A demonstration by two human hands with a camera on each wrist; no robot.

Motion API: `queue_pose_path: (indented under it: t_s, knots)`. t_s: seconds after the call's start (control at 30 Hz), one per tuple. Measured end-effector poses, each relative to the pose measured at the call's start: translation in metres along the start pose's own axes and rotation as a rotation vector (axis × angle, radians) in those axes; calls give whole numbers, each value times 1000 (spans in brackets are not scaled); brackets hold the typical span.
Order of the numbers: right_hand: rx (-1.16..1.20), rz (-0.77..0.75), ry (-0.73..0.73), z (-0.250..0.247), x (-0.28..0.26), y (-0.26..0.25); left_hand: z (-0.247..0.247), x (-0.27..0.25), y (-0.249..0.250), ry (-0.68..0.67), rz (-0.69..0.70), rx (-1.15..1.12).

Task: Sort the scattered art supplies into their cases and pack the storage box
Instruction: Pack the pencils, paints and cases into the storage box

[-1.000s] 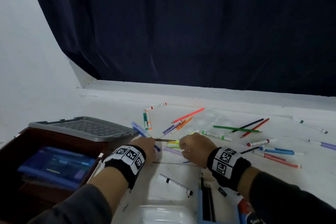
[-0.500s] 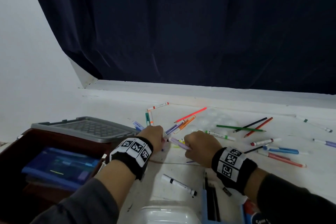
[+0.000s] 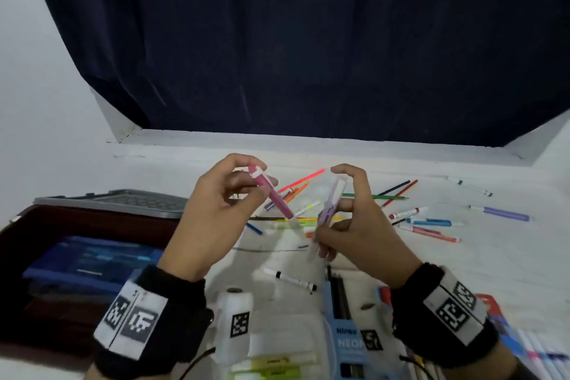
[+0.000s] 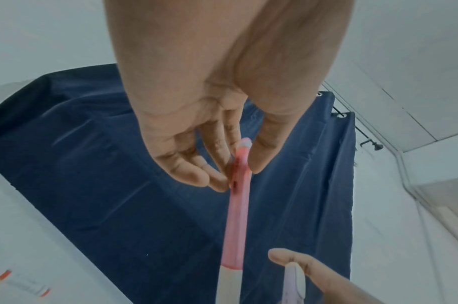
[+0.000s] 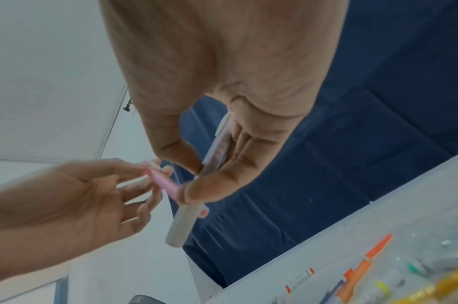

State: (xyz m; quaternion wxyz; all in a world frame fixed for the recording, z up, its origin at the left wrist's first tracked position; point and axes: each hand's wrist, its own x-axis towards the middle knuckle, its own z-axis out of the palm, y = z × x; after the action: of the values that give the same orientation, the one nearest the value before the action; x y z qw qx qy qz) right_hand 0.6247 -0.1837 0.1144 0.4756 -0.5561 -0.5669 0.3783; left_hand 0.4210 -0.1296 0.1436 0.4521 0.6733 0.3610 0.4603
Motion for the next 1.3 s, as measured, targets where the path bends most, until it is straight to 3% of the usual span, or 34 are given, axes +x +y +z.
queue_pose_path:
  t_s: [0.17, 0.3, 0.5, 0.63, 0.93, 1.13, 1.3]
  knots:
    - [35, 37, 58, 15, -31, 28, -15, -50, -29, 19, -11, -139]
    - [-2, 119, 67, 31, -56, 55, -23, -86, -63, -13, -131, -139]
    - [-163, 113, 90, 44, -74, 75, -34, -123, -92, -136, -147, 220]
    - [-236, 101, 81, 45, -73, 76, -38, -129, -98, -200, -113, 342]
    - [-210, 148, -25, 50, -66, 73, -32, -115, -116, -415, 116, 657]
    - [-565, -74, -100, 49, -60, 82, -24, -111, -118, -504, 130, 901]
    - [-785, -97, -221, 54, -54, 88, -15, -105, -112, -585, 71, 1082]
